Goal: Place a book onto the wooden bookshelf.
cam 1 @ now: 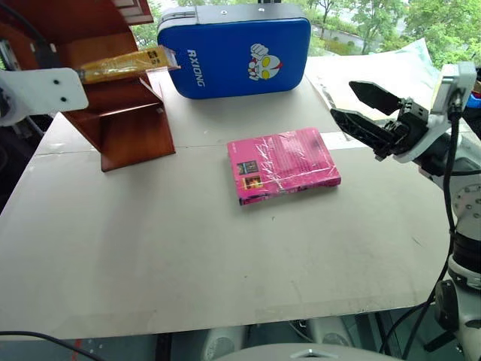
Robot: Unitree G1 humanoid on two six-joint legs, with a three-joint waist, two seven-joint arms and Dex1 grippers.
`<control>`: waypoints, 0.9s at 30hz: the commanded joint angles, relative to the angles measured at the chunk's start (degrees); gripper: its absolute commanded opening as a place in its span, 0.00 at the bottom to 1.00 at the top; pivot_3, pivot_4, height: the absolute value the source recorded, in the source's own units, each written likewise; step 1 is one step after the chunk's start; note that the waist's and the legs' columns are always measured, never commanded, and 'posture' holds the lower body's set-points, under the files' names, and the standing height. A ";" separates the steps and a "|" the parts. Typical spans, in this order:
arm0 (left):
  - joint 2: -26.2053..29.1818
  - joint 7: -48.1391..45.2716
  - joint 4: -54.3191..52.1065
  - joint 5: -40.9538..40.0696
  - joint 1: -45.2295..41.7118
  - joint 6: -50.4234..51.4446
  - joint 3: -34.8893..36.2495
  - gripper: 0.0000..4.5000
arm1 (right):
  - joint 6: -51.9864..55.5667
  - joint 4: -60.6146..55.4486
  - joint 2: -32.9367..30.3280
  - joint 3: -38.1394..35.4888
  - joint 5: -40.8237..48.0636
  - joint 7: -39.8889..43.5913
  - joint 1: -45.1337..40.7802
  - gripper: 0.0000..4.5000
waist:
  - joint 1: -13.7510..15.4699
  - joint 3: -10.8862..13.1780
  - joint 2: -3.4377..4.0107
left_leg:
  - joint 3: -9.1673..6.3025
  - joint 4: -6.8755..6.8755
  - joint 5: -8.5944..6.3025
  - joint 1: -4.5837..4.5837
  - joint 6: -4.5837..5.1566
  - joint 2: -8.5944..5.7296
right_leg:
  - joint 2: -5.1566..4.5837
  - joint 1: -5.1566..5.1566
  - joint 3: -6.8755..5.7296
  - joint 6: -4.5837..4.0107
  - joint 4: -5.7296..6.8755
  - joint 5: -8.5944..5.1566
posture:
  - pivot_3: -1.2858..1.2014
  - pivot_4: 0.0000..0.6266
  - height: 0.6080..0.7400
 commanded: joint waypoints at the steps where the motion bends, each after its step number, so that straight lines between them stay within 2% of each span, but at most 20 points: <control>1: 1.56 0.77 0.35 2.23 -1.43 2.40 3.48 0.02 | -1.49 -2.11 -0.68 -0.65 -0.67 -0.66 -0.94 1.00 | -0.39 0.00 0.00 | -0.01 0.03 0.00 0.00 0.00 0.00 | 0.00 0.00 0.02 0.00 0.02 0.00 | 0.52 0.24 1.00; 8: 3.63 -1.81 -0.19 3.58 -0.25 6.54 3.79 0.02 | -0.89 -2.26 -0.59 -1.54 0.95 -1.08 -1.11 1.00 | -0.87 0.01 -0.01 | 0.11 0.22 0.00 0.00 0.00 0.02 | 0.04 -0.18 0.19 0.00 0.44 0.00 | 0.52 0.24 1.00; 16: 3.47 -4.52 -1.95 3.20 0.82 8.89 4.13 0.02 | -1.09 -1.93 -0.12 -1.02 1.09 -0.69 -1.12 1.00 | -2.08 0.01 -0.01 | 0.34 0.32 -0.01 0.02 0.01 0.09 | 0.10 -0.33 0.43 0.00 0.74 0.00 | 0.52 0.24 1.00; 17: 3.34 -4.63 -2.12 3.18 0.75 9.13 4.20 0.18 | -1.10 -1.89 -0.06 -0.97 1.12 -0.68 -1.16 1.00 | -2.05 0.01 -0.01 | 0.33 0.34 -0.01 0.01 0.01 0.09 | 0.11 -0.33 0.43 0.00 0.75 0.00 | 0.52 0.24 1.00; 18: 3.25 -4.71 -2.29 3.18 0.73 9.35 4.26 0.23 | -1.13 -1.85 -0.02 -0.94 1.14 -0.65 -1.17 1.00 | -2.03 0.01 -0.01 | 0.34 0.35 -0.01 0.01 0.01 0.10 | 0.11 -0.34 0.43 0.00 0.75 0.00 | 0.52 0.24 1.00; 20: 3.04 -4.85 -2.64 3.18 0.72 9.87 4.48 0.40 | -1.19 -1.87 0.07 -0.84 1.14 -0.60 -1.12 1.00 | -1.89 0.01 -0.01 | 0.35 0.38 -0.01 0.01 0.01 0.10 | 0.11 -0.34 0.44 0.00 0.77 0.00 | 0.52 0.24 1.00; 22: 2.86 -5.61 -3.19 2.91 0.89 10.93 4.75 0.64 | -1.25 -1.93 0.18 -0.80 1.23 -0.53 -1.04 1.00 | -1.58 0.00 -0.01 | 0.33 0.41 -0.01 0.00 0.01 0.09 | 0.11 -0.33 0.43 0.00 0.78 0.00 | 0.52 0.24 1.00; 25: 2.86 -5.89 -4.00 2.97 1.34 11.82 5.19 0.95 | -1.27 -1.96 0.25 -0.99 1.49 -0.43 -0.90 1.00 | -1.20 0.00 -0.01 | 0.33 0.44 -0.01 -0.01 0.01 0.09 | 0.11 -0.32 0.43 0.00 0.79 0.00 | 0.52 0.24 1.00; 27: 2.56 -5.83 -4.92 3.09 0.93 13.06 5.30 0.98 | -1.03 -1.97 0.24 -1.15 1.94 -0.27 -0.66 1.00 | -0.94 0.00 -0.01 | 0.32 0.45 -0.01 -0.01 0.01 0.09 | 0.11 -0.32 0.42 0.00 0.79 0.00 | 0.52 0.24 1.00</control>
